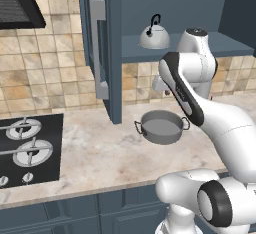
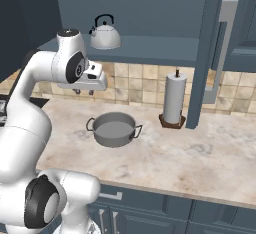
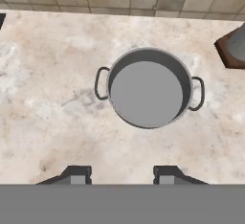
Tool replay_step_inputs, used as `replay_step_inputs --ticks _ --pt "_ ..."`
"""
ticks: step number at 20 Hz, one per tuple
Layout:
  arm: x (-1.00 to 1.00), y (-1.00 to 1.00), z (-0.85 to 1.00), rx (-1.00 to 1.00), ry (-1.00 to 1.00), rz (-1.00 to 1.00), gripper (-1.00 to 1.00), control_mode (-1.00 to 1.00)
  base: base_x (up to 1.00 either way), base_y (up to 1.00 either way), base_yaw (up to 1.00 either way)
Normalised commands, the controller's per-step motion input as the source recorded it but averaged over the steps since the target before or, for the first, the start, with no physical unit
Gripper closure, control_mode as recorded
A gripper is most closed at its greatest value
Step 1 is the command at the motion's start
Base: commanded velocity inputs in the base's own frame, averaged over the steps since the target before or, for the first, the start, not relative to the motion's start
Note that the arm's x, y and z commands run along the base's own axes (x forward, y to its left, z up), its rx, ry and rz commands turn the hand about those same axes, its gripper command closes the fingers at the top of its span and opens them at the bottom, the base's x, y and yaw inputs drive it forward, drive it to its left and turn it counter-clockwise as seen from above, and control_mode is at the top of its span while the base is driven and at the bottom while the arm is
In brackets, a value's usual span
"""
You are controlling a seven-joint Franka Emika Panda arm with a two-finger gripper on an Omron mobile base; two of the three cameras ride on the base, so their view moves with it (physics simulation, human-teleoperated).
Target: Pick the kettle from the cabinet and place it on a stove burner. Then pick the pot from the counter and place it on another stove burner. Finally, turn both burners on.
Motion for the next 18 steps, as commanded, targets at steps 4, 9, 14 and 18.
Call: replay_step_inputs --ticks 4,9,14,18 --pt "0.08 0.00 0.00 -0.03 -0.06 -0.01 -1.00 -1.00 0.00 0.00 0.00" --pt "0.00 0.00 0.14 -0.06 -0.13 -0.05 -1.00 -1.00 0.00 0.00 0.00" --pt "0.03 0.00 0.19 0.00 -0.05 -0.05 -1.00 -1.00 0.00 0.00 0.00" --pt "0.18 0.00 0.25 0.00 -0.07 -0.02 -1.00 -1.00 0.00 0.00 0.00"
